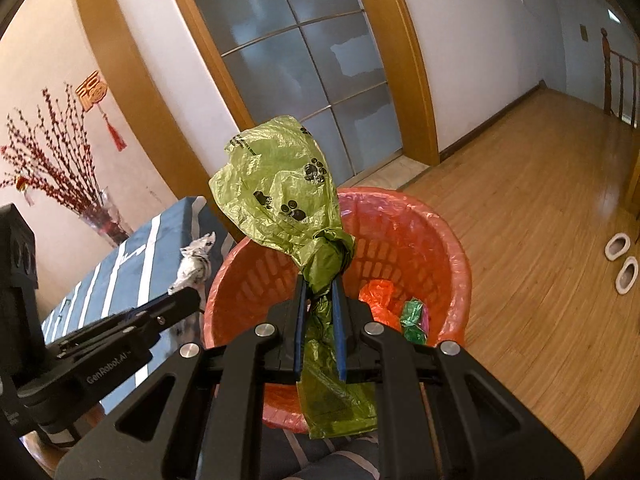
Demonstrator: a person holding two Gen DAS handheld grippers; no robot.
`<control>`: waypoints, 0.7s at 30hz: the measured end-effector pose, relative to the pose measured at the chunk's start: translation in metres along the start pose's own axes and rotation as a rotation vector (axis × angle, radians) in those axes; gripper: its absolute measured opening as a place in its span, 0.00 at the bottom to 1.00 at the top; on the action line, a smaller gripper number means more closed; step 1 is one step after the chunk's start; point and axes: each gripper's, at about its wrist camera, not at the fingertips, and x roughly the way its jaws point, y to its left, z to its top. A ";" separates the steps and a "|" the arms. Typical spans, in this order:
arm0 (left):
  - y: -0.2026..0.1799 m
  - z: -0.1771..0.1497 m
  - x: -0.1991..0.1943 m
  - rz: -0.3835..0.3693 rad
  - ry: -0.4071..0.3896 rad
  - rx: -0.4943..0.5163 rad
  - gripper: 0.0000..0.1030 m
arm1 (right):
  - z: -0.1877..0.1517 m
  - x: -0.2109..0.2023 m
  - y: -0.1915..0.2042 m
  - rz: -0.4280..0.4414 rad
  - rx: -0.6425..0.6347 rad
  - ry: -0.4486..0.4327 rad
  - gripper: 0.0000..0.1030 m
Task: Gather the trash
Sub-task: 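Lift both bags and carry them over the wastebasket, then open both grippers to drop the bags into the wastebasket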
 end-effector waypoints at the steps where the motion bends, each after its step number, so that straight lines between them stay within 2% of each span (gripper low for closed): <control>1: -0.001 0.000 0.003 -0.003 0.004 -0.002 0.16 | 0.001 0.002 -0.001 0.003 0.005 0.002 0.12; 3: -0.001 0.002 0.012 -0.008 0.015 -0.002 0.16 | 0.002 0.006 -0.004 0.008 0.014 0.006 0.13; 5: -0.002 0.002 0.021 -0.001 0.027 -0.003 0.21 | 0.003 0.011 -0.007 0.020 0.030 0.009 0.16; 6: -0.002 0.002 0.024 0.001 0.034 -0.006 0.23 | 0.004 0.012 -0.010 0.024 0.039 0.011 0.20; 8: 0.003 0.001 0.032 0.016 0.045 -0.023 0.32 | 0.003 0.013 -0.014 0.026 0.054 0.011 0.37; 10: 0.008 0.000 0.035 0.025 0.052 -0.034 0.36 | 0.002 0.012 -0.021 0.026 0.065 0.005 0.44; 12: 0.016 -0.003 0.035 0.040 0.061 -0.044 0.39 | 0.001 0.010 -0.025 0.021 0.075 0.003 0.46; 15: 0.028 -0.007 0.026 0.057 0.059 -0.056 0.42 | 0.000 0.001 -0.027 -0.002 0.077 -0.017 0.55; 21: 0.043 -0.020 -0.020 0.117 -0.016 -0.055 0.61 | -0.007 -0.037 -0.010 -0.074 -0.011 -0.116 0.85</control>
